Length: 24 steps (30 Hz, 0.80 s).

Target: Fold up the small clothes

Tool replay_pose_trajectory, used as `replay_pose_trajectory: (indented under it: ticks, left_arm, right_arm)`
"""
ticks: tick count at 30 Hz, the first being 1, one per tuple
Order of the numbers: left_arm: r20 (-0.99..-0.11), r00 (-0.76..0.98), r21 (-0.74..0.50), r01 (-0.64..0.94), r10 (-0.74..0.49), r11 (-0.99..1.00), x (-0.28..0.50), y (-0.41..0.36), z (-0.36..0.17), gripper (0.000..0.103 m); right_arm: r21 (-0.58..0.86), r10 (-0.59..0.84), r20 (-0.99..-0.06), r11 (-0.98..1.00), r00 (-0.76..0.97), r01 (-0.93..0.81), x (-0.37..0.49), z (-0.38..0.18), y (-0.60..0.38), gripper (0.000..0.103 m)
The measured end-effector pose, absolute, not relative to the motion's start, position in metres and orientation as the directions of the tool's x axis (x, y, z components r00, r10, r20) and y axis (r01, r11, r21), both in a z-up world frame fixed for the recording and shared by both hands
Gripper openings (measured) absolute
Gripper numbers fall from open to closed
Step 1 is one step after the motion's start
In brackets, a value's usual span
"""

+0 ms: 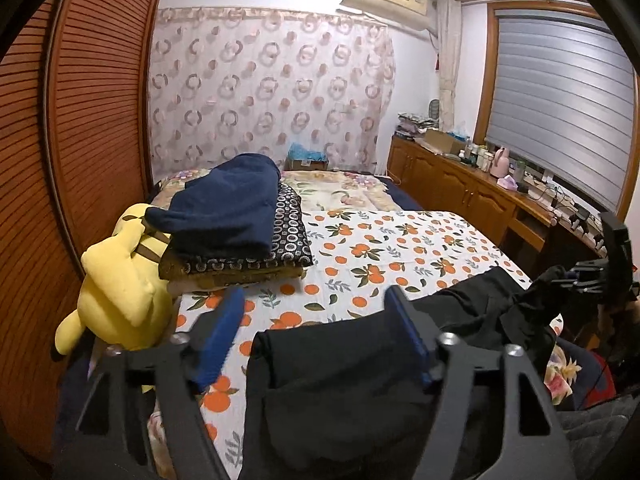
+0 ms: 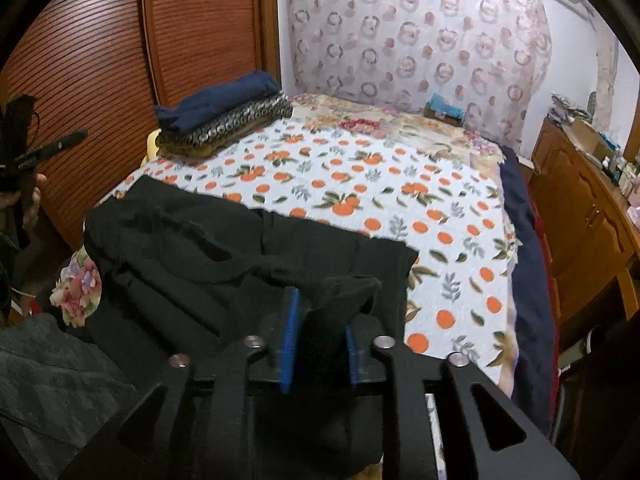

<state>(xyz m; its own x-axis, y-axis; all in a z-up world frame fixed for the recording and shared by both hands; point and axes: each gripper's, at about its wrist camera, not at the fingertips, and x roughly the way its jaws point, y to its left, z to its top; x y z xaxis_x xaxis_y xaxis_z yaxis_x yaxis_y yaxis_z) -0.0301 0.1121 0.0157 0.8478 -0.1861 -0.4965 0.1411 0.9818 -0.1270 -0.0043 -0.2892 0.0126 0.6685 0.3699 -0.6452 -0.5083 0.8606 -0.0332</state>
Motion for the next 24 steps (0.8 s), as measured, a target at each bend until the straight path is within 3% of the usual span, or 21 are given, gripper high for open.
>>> replay_pose_trajectory:
  ticks: [5, 14, 19, 24]
  left_arm:
    - [-0.53, 0.833, -0.091, 0.13, -0.158, 0.987, -0.01, 0.107, -0.001, 0.076]
    - [-0.585, 0.804, -0.042, 0.108, -0.112, 0.993, 0.013, 0.103, -0.028, 0.076]
    - [-0.589, 0.803, -0.041, 0.077, -0.087, 0.996, 0.019, 0.109, -0.032, 0.076]
    - [-0.587, 0.805, -0.052, 0.064, -0.082, 0.997, 0.018, 0.112, -0.035, 0.076]
  right_arm:
    - [-0.038, 0.361, -0.606, 0.877, 0.709, -0.479, -0.006, 0.021, -0.303, 0.037]
    - [-0.02, 0.346, -0.601, 0.895, 0.72, -0.446, 0.02, 0.013, -0.308, 0.04]
    - [0.035, 0.414, -0.595, 0.87, 0.689, -0.492, 0.019, 0.018, -0.302, 0.04]
    - [0.07, 0.47, -0.657, 0.817, 0.589, -0.573, -0.005, 0.006, -0.287, 0.04]
